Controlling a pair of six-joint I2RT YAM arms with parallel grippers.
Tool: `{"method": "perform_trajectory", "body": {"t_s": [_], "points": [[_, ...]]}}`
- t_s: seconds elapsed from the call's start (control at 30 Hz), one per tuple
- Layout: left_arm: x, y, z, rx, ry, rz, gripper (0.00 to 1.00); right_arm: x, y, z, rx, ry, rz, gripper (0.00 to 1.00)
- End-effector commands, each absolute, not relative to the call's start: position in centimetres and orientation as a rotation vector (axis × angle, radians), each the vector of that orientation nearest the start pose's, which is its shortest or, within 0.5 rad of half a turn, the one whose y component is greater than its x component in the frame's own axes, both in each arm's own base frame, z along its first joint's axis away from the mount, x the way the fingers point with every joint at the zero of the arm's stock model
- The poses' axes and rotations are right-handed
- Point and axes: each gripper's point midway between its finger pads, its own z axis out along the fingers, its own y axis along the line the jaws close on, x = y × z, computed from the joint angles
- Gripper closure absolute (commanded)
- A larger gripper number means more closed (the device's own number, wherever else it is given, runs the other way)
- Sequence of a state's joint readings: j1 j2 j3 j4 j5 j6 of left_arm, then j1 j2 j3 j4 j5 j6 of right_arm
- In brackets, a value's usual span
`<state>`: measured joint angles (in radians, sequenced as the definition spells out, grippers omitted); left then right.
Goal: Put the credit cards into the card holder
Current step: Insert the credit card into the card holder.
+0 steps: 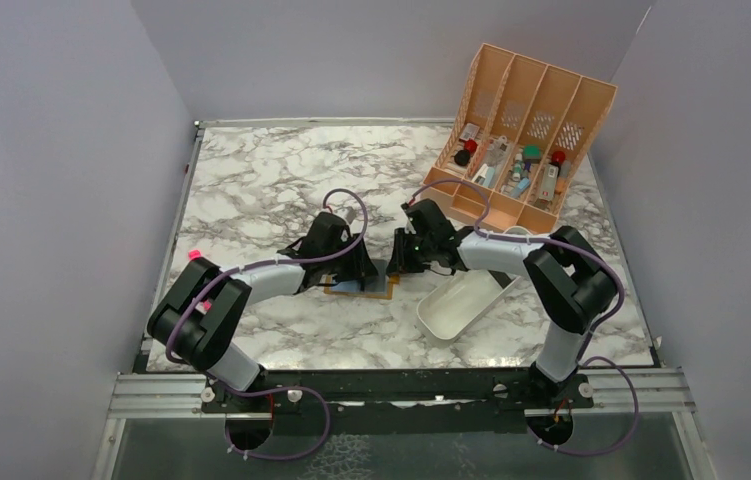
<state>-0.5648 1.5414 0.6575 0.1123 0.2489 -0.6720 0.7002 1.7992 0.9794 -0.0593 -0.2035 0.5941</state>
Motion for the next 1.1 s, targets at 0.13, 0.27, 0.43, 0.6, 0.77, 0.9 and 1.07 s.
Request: {"method": "perform_trajectory", "body": {"t_s": [0.13,0.27,0.43,0.6,0.77,0.9,1.07], "points": [[27.4,-25.8,5.2,0.058,2.479,-0.837,0.51,28.7,30.1,2.2,-0.253,2.602,0.634,0.70],[27.5,-25.0,4.6,0.020,2.498,-0.777,0.46,28.7,29.4,3.2,-0.240,2.583,0.603,0.63],[27.7,-24.6,4.4,-0.011,2.501,-0.747,0.44,28.9,28.9,3.7,-0.235,2.575,0.573,0.66],[28.1,-24.6,4.9,-0.012,2.481,-0.743,0.45,29.1,28.6,3.5,-0.232,2.581,0.536,0.71],[28.4,-24.9,4.9,0.001,2.476,-0.745,0.45,29.4,28.4,3.2,-0.225,2.579,0.509,0.73],[28.4,-25.5,4.8,0.024,2.476,-0.780,0.45,29.6,28.6,2.4,-0.231,2.593,0.501,0.74],[28.3,-26.4,5.3,0.063,2.448,-0.844,0.45,29.6,29.0,1.5,-0.238,2.611,0.512,0.75]]}}
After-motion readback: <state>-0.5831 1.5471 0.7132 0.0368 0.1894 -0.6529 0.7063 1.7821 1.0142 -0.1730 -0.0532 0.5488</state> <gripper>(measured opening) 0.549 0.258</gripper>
